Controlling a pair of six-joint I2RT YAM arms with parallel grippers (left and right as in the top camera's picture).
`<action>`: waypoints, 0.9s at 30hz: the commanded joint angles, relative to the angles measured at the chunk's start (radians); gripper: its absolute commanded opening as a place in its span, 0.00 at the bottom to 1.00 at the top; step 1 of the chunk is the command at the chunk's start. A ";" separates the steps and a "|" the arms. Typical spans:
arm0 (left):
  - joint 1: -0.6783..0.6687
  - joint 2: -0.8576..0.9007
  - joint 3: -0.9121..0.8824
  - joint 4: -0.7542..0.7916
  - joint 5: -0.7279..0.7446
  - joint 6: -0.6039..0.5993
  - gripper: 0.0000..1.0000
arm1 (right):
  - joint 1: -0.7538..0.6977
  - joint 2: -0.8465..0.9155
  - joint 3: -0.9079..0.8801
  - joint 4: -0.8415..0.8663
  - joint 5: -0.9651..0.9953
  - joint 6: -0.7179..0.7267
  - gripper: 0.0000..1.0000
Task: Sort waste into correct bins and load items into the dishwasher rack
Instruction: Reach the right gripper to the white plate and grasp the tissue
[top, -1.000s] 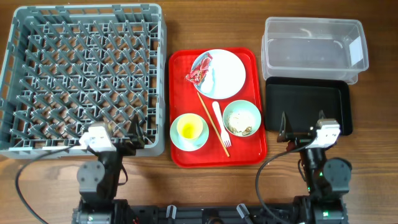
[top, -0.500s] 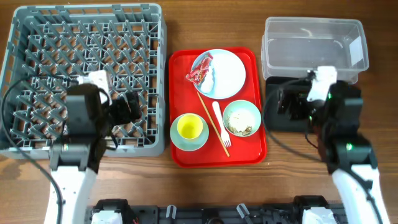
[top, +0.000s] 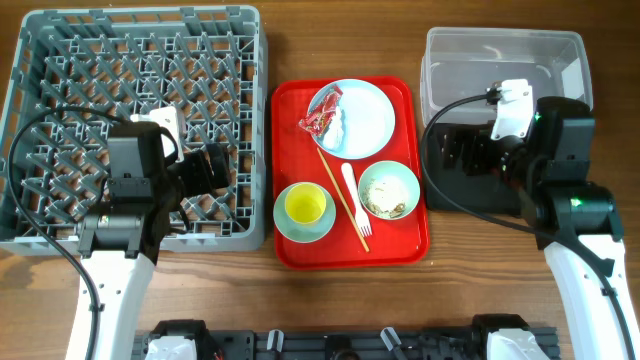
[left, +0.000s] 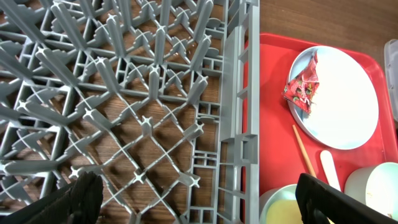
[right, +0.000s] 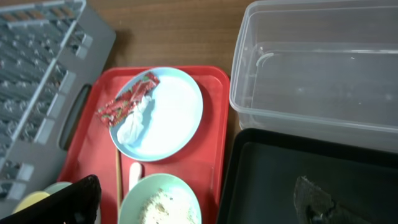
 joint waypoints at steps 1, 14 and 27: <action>-0.003 -0.001 0.025 0.001 0.011 -0.051 1.00 | 0.016 0.037 0.021 0.011 -0.021 0.081 1.00; -0.003 0.046 0.092 -0.160 -0.183 -0.091 1.00 | 0.329 0.510 0.518 -0.093 0.091 0.142 1.00; -0.003 0.046 0.092 -0.158 -0.183 -0.091 1.00 | 0.486 0.902 0.551 0.059 0.320 0.426 0.78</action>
